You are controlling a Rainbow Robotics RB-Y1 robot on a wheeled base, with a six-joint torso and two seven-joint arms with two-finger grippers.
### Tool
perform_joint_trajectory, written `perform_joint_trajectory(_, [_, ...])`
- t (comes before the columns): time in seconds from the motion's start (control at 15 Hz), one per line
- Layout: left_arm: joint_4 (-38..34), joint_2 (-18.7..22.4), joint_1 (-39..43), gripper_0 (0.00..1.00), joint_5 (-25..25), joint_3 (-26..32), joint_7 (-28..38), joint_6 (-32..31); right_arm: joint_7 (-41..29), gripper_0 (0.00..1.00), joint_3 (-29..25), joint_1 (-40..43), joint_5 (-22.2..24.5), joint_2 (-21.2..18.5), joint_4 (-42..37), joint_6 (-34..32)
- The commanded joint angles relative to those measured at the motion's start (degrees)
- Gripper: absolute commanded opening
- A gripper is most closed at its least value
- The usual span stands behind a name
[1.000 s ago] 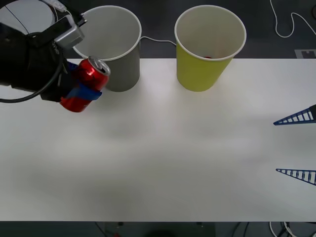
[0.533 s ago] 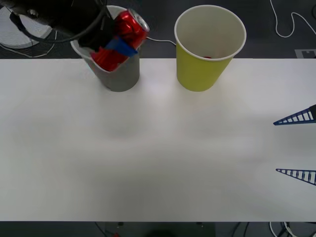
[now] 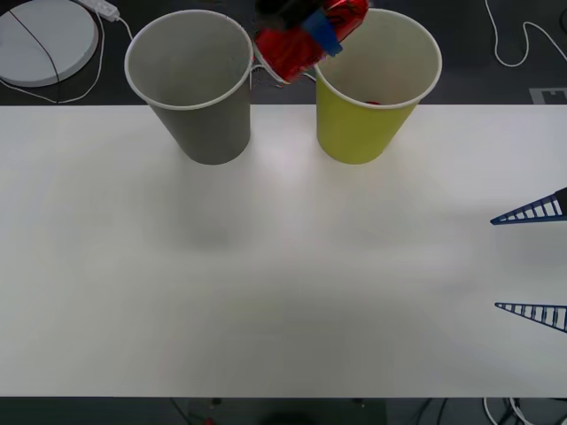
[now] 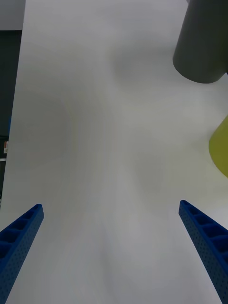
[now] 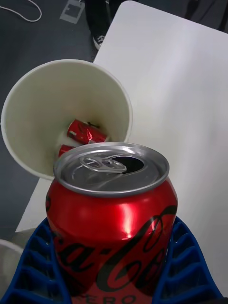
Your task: Put the can into the green bin and the plastic bottle into the gray bin
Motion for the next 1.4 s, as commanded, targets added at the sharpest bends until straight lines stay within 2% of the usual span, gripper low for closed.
perform_joint_trajectory(0.07, [8.63, -4.66, -6.78, 0.0, -2.12, -4.44, 0.15, 0.02, 0.0, 1.0, 0.0, 0.0, 0.0, 0.0, 0.0, 0.0])
perform_joint_trajectory(0.27, [18.83, -9.49, -13.2, 0.0, -4.14, -8.92, 1.46, 4.33, 0.0, 1.0, 0.0, 0.0, 0.0, 0.0, 0.0, 0.0])
perform_joint_trajectory(0.53, [30.34, -16.79, -15.75, 0.0, -7.56, -9.27, 1.82, 13.73, 0.0, 1.0, 0.0, 0.0, 0.0, 0.0, 0.0, 0.0])
perform_joint_trajectory(0.73, [37.28, -20.21, -16.54, 0.0, -8.44, -9.27, 1.82, 20.94, 0.0, 1.0, 0.0, 0.0, 0.0, 0.0, 0.0, 0.0])
perform_joint_trajectory(1.0, [42.91, -21.44, -16.54, 0.0, -7.65, -14.46, 1.82, 30.43, 0.0, 1.0, 0.0, 0.0, 0.0, 0.0, 0.0, 0.0])
perform_joint_trajectory(1.4, [45.72, -21.53, -16.54, 0.0, -6.86, -16.31, 1.9, 32.28, 0.0, 1.0, 0.0, 0.0, 0.0, 0.0, 0.0, 0.0])
